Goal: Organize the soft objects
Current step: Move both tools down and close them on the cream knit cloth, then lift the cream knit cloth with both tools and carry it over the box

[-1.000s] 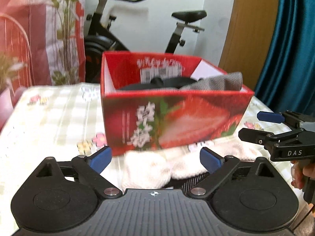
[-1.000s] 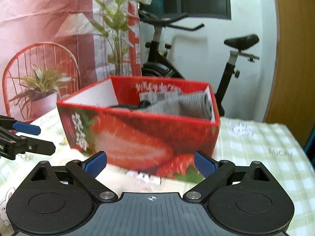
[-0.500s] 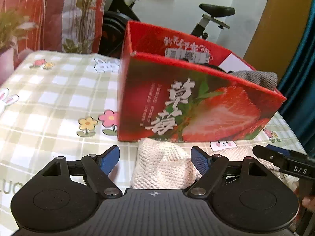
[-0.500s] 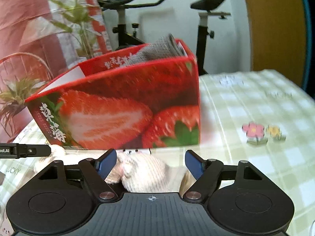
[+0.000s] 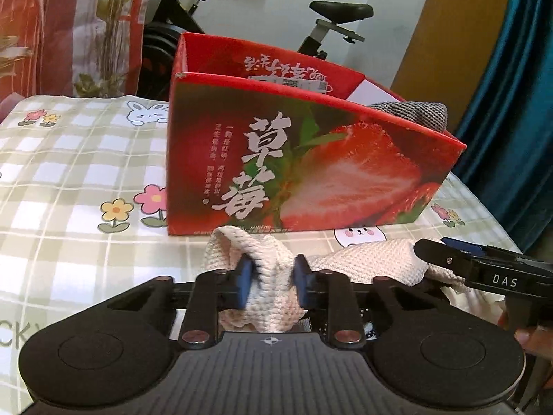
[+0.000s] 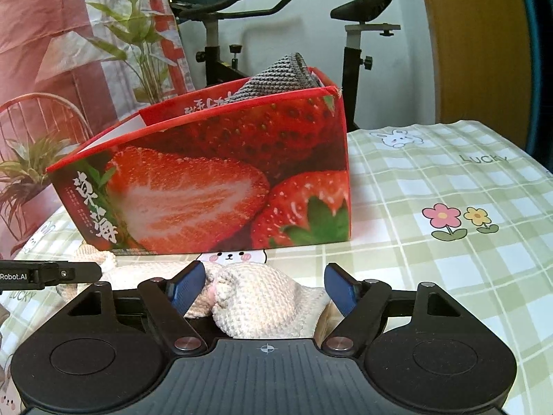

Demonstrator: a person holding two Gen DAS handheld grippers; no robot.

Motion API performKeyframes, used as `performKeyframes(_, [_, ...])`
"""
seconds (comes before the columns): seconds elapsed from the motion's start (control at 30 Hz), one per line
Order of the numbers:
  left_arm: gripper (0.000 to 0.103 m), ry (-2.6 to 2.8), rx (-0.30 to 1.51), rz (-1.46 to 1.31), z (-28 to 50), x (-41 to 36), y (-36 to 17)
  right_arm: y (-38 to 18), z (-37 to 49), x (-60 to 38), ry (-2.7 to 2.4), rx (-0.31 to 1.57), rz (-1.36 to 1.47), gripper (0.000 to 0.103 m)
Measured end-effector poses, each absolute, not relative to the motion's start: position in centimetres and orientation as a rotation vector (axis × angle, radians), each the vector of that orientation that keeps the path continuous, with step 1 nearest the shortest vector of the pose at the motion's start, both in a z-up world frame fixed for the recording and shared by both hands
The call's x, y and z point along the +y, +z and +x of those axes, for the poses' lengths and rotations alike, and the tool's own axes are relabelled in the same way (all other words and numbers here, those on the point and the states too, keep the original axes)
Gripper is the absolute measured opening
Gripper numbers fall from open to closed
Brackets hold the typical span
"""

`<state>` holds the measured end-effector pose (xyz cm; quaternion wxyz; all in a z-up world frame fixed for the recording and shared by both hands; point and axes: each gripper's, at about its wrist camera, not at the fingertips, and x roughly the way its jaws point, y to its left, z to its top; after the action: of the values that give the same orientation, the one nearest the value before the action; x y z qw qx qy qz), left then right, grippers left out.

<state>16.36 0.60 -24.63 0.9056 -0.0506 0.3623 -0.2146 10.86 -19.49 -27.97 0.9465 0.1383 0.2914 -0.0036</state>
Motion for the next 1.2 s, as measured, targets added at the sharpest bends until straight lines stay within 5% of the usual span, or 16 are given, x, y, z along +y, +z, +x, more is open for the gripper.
performKeyframes(0.53, [0.023,-0.42,0.738,-0.122,12.1,2.7,-24.9,-26.9,7.3,-19.2,-0.002,0.563,0.293,0.067])
performKeyframes(1.07, [0.024,-0.421,0.725,-0.168,12.1,3.3,-25.7,-27.3,7.6,-19.3,0.052,0.578,0.322,0.023])
performKeyframes(1.2, [0.024,-0.418,0.718,-0.166,11.9,3.2,-25.8,-27.0,7.6,-18.7,0.061,0.572,0.286,0.019])
